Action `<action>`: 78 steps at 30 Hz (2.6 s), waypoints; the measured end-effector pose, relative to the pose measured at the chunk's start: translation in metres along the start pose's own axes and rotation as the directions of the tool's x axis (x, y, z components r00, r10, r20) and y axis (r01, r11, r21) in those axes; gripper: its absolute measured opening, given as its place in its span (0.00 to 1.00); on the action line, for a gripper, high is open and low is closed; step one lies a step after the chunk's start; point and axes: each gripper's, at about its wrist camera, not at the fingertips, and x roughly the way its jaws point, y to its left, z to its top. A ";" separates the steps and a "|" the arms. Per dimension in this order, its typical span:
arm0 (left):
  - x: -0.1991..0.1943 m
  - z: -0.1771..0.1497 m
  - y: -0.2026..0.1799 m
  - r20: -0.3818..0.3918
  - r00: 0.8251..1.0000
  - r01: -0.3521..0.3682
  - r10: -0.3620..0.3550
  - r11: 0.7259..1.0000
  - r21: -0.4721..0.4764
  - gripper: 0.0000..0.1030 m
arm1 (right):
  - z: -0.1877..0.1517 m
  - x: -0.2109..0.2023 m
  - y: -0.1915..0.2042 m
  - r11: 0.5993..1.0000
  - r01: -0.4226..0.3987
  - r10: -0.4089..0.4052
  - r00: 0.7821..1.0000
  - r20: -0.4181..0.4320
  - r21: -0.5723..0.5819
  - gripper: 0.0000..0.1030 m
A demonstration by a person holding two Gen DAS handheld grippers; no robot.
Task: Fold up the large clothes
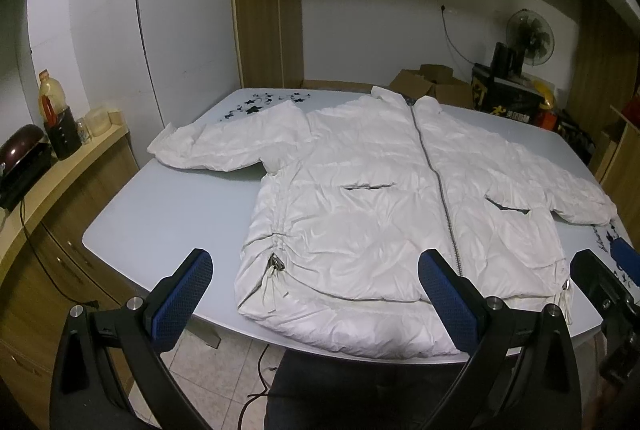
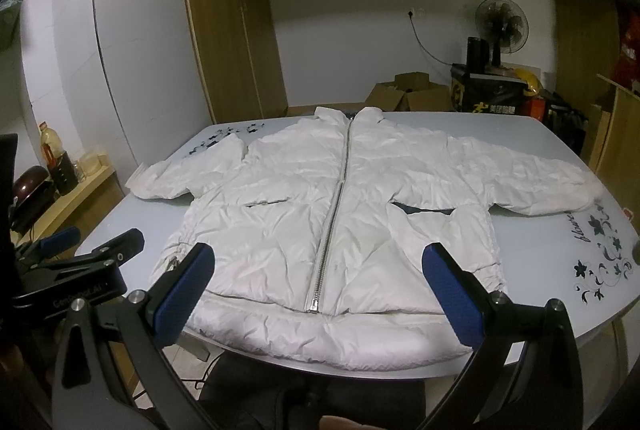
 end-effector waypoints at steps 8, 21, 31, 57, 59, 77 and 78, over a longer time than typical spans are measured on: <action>0.005 -0.002 0.001 -0.018 1.000 0.001 -0.001 1.000 -0.008 1.00 | -0.003 0.004 0.000 1.000 0.000 0.000 1.000 -0.014 0.006 1.00; 0.008 -0.004 0.001 -0.032 0.999 0.003 -0.004 1.000 -0.005 1.00 | -0.006 0.006 -0.003 1.000 0.003 -0.003 1.000 -0.024 0.011 1.00; 0.009 -0.005 0.002 -0.038 0.999 0.004 -0.005 1.000 -0.004 1.00 | -0.007 0.006 -0.004 1.000 0.004 -0.004 1.000 -0.028 0.012 1.00; 0.011 -0.006 0.001 -0.056 0.998 0.002 -0.002 1.000 0.000 1.00 | -0.007 0.007 -0.002 1.000 0.005 -0.005 0.999 -0.034 0.009 1.00; 0.011 -0.006 0.001 -0.057 0.998 0.002 -0.002 1.000 0.000 1.00 | -0.008 0.007 -0.003 1.000 0.005 -0.005 0.999 -0.037 0.009 1.00; 0.012 -0.006 0.002 -0.064 0.998 0.002 -0.002 1.000 -0.001 1.00 | -0.008 0.007 -0.002 1.000 0.005 -0.005 0.999 -0.041 0.007 1.00; 0.012 -0.006 0.002 -0.063 0.998 0.002 -0.002 1.000 -0.001 1.00 | -0.008 0.007 -0.003 1.000 0.005 -0.004 0.999 -0.042 0.007 1.00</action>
